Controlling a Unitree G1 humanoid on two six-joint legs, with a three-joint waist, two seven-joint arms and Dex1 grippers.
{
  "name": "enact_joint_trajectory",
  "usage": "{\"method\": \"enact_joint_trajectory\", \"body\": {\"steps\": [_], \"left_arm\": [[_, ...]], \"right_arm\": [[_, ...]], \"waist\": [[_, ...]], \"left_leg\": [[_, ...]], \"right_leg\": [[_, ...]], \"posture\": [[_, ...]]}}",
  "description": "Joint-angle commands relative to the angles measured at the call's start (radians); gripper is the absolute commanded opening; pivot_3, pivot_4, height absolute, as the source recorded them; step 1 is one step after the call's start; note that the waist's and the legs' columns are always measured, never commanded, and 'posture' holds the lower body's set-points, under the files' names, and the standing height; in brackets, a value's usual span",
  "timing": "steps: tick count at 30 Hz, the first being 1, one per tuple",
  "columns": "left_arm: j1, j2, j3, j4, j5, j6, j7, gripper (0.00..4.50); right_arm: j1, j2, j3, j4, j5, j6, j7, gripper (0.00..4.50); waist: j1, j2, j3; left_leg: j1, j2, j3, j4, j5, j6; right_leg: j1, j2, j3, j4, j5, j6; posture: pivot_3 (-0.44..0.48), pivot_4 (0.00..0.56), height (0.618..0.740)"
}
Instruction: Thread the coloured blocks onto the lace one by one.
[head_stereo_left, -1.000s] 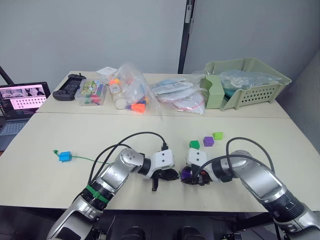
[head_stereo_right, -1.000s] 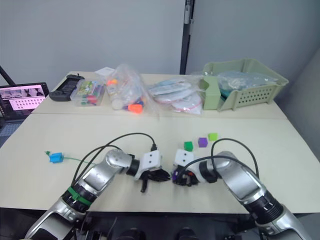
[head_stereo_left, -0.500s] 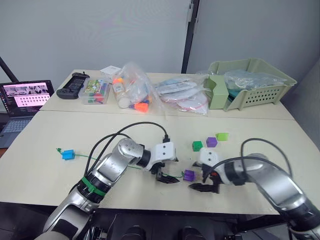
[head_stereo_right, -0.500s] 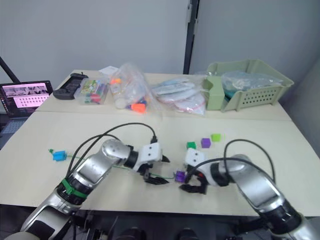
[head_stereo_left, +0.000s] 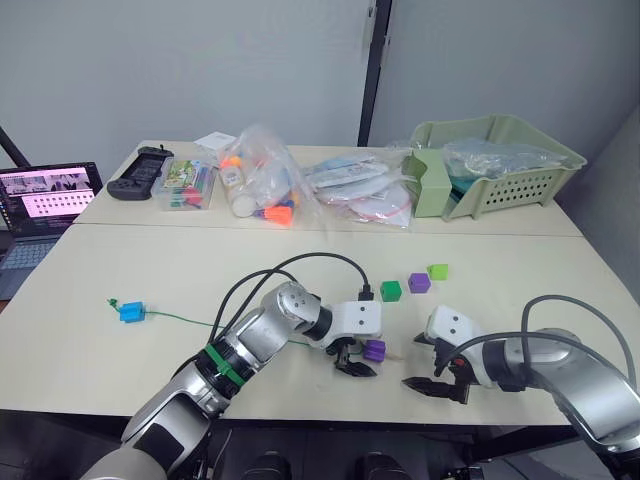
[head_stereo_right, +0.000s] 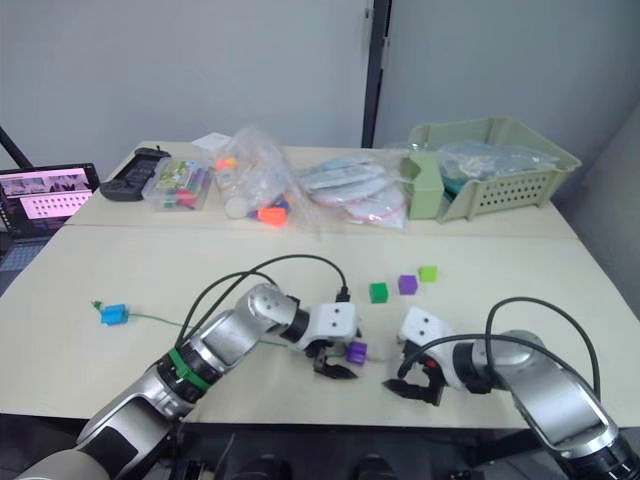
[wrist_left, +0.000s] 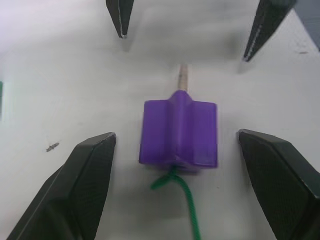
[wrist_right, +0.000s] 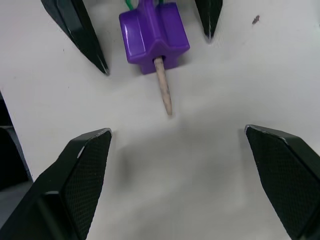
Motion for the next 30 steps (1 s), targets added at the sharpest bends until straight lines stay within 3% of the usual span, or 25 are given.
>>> {"method": "enact_joint_trajectory", "body": {"steps": [1, 8, 15, 18, 28, 30], "left_arm": [[-0.021, -0.019, -0.004, 0.022, 0.018, -0.033, 0.003, 3.54], [-0.014, -0.021, -0.008, 0.032, 0.023, -0.050, -0.027, 1.39], [-0.012, -0.023, -0.006, 0.035, 0.026, -0.053, -0.033, 1.39], [-0.012, -0.023, -0.005, 0.035, 0.027, -0.054, -0.036, 1.39], [-0.007, -0.015, 0.003, 0.033, 0.029, -0.051, -0.043, 1.39], [-0.001, -0.001, 0.009, 0.028, 0.028, -0.050, -0.049, 1.39]], "right_arm": [[-0.027, 0.008, 0.006, -0.016, 0.009, -0.020, -0.011, 4.50], [-0.069, 0.032, 0.062, 0.020, -0.001, -0.036, -0.019, 4.50], [-0.093, 0.043, 0.104, 0.074, -0.012, -0.069, -0.013, 4.50], [-0.097, 0.045, 0.111, 0.091, -0.016, -0.080, -0.014, 3.71], [-0.104, 0.043, 0.114, 0.102, -0.022, -0.098, -0.014, 0.31], [-0.110, 0.042, 0.115, 0.099, -0.023, -0.105, -0.010, 0.00]], "waist": [[0.000, 0.000, 0.000], [0.000, 0.000, 0.000], [0.000, 0.000, 0.000], [0.000, 0.000, 0.000], [0.000, 0.000, 0.000], [0.000, 0.000, 0.000]], "left_leg": [[0.000, 0.000, 0.000, 0.000, 0.000, 0.000], [0.000, 0.000, 0.000, 0.000, 0.000, 0.000], [0.000, 0.000, 0.000, 0.000, 0.000, 0.000], [0.001, 0.000, 0.000, 0.000, 0.000, 0.000], [0.001, 0.000, -0.001, 0.000, 0.000, 0.000], [0.001, 0.000, -0.001, 0.000, 0.000, 0.000]], "right_leg": [[0.000, 0.000, 0.000, 0.000, 0.000, 0.000], [0.000, 0.000, 0.000, 0.000, 0.000, 0.000], [0.000, 0.000, 0.000, 0.000, 0.000, 0.000], [0.000, 0.000, 0.000, 0.001, 0.000, 0.000], [0.000, 0.000, 0.000, 0.001, 0.000, 0.000], [0.000, 0.000, 0.000, 0.001, 0.000, 0.000]], "posture": [[0.000, 0.150, 0.740], [0.000, 0.150, 0.740], [0.000, 0.150, 0.740], [0.000, 0.150, 0.740], [0.000, 0.150, 0.740], [0.000, 0.150, 0.740]]}}
